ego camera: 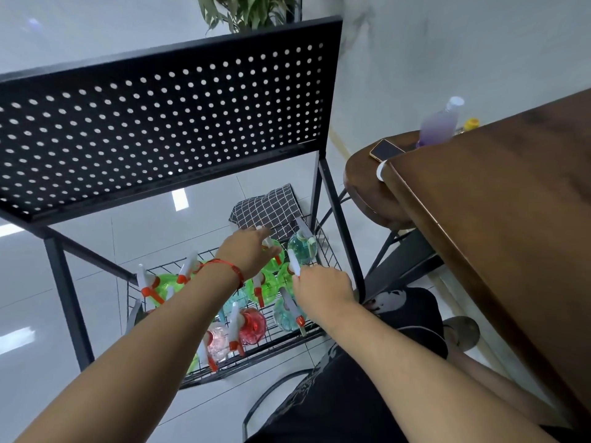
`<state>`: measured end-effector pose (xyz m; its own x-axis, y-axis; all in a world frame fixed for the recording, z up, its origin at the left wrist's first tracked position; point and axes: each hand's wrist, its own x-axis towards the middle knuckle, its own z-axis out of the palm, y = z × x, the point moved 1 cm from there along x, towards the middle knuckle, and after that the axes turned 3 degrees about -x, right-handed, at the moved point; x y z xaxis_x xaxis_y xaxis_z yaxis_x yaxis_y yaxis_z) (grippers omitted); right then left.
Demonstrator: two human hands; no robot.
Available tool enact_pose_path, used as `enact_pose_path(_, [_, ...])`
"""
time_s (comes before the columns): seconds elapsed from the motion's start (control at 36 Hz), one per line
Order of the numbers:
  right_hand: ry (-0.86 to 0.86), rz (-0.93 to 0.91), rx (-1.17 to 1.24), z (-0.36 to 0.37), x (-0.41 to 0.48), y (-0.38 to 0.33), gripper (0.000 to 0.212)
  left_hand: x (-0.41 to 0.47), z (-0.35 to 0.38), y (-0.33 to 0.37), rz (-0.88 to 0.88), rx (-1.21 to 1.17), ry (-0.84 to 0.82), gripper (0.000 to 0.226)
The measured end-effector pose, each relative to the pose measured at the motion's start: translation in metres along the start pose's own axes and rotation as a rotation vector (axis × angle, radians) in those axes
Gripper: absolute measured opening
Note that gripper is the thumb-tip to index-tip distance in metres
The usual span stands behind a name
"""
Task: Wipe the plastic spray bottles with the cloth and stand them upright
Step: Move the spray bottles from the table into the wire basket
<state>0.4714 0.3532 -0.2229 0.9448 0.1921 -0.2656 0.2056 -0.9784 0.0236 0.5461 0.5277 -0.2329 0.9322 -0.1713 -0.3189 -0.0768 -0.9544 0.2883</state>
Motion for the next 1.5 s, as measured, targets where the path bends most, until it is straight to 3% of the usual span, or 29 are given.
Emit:
enact_pose_path(0.25, [-0.018,-0.013,-0.011,0.004,0.002,0.003,0.026,-0.001,-0.009,-0.004,0.08,0.052,-0.067,0.055])
enact_pose_path(0.36, [0.009,-0.031,0.004,0.008,0.004,0.005,0.033,-0.002,-0.011,-0.006,0.096,0.068,-0.072,0.057])
enact_pose_path(0.47, [0.022,0.01,0.067,0.001,-0.004,0.009,0.056,-0.007,-0.013,-0.007,0.072,0.058,-0.067,0.07])
enact_pose_path(0.61, [0.021,0.003,0.116,-0.008,-0.024,0.011,0.062,-0.029,-0.02,-0.02,0.075,-0.108,0.134,0.06])
enact_pose_path(0.72, [-0.048,-0.057,0.094,0.001,-0.038,0.002,0.069,-0.054,-0.01,-0.035,0.181,-0.035,0.068,0.062])
enact_pose_path(0.94, [-0.086,-0.06,0.125,0.018,-0.041,-0.012,0.056,-0.076,0.013,-0.038,0.214,0.191,-0.031,0.071])
enact_pose_path(1.25, [-0.106,-0.074,0.122,0.019,-0.042,-0.017,0.058,-0.079,0.021,-0.034,0.155,0.185,0.046,0.067])
enact_pose_path(1.39, [-0.071,-0.12,0.096,0.013,-0.046,-0.016,0.042,-0.08,0.023,-0.036,0.167,0.165,0.064,0.072])
enact_pose_path(1.5, [-0.056,-0.076,0.054,0.002,-0.049,-0.016,0.051,-0.09,0.02,-0.048,0.172,0.061,0.191,0.076])
